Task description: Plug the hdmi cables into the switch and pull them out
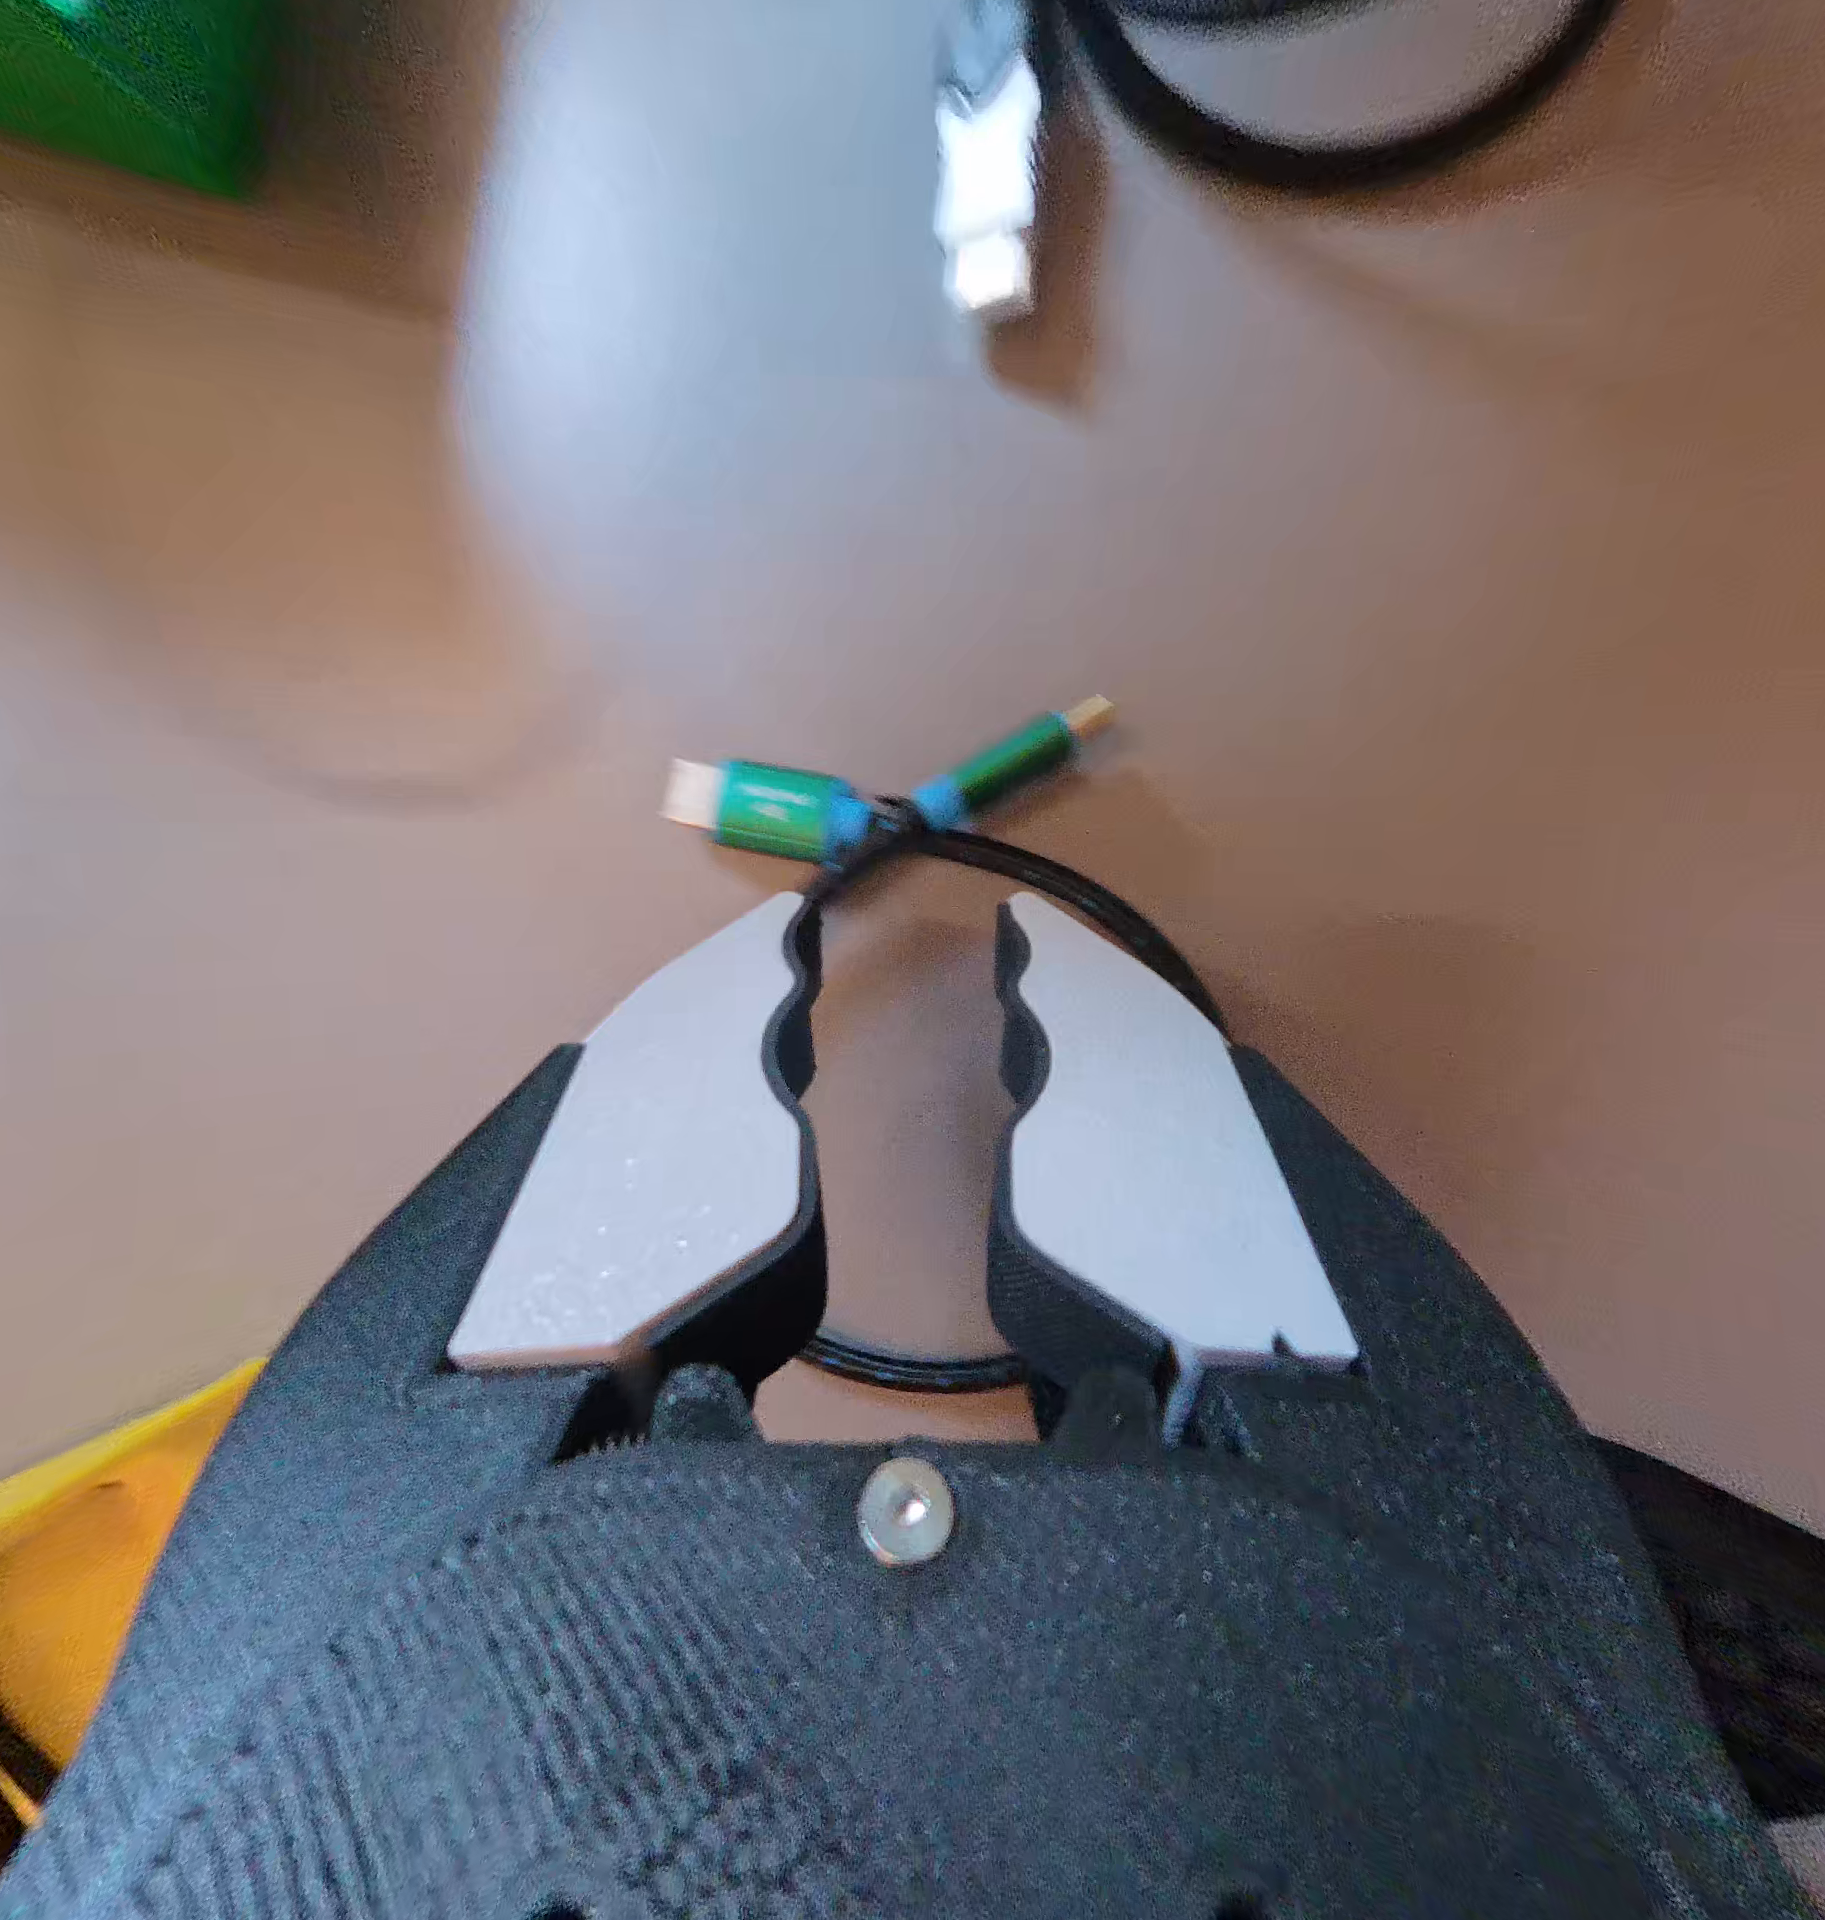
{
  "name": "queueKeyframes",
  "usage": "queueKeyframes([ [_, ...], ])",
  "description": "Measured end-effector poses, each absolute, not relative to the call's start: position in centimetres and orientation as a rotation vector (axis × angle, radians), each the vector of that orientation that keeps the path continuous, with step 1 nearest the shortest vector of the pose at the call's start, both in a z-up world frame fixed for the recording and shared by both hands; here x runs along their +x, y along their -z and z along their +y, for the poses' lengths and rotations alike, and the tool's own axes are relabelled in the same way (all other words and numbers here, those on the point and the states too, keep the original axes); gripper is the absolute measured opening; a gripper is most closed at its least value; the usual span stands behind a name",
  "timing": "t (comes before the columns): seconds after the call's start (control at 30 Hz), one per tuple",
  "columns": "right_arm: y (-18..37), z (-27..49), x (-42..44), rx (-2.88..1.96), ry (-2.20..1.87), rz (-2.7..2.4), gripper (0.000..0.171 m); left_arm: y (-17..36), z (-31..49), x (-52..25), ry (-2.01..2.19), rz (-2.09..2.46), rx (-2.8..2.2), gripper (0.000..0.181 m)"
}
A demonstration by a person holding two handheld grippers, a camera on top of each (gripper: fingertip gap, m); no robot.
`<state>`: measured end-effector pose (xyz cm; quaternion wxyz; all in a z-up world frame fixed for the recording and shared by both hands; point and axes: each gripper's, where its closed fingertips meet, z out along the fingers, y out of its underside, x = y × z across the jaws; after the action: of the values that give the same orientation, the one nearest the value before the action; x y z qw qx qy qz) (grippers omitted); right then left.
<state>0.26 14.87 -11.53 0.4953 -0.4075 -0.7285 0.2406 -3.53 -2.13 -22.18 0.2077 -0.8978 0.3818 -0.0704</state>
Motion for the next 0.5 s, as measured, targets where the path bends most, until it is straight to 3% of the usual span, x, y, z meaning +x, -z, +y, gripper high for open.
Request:
queueKeyframes([
  [0.13, 11.0, 14.5, 0.2, -0.973, -0.591, -1.758, 0.023, 25.6, -5.0, -1.4, 0.213, 1.183, -2.551, 0.042],
  [0.2, 11.2, 14.4, 0.2, -0.971, -0.579, -1.766, 0.023, 25.7, -5.4, -1.0, 0.235, 1.247, -2.526, 0.026],
  [0.33, 11.2, 14.7, 0.4, -0.98, -0.571, -1.766, 0.023, 25.3, -5.3, -6.0, -0.086, 1.411, -2.526, 0.013],
  [0.5, 11.2, 15.0, 0.3, -0.993, -0.587, -1.753, 0.023, 23.2, -2.9, -6.7, 0.064, 1.072, -2.44, 0.026],
])
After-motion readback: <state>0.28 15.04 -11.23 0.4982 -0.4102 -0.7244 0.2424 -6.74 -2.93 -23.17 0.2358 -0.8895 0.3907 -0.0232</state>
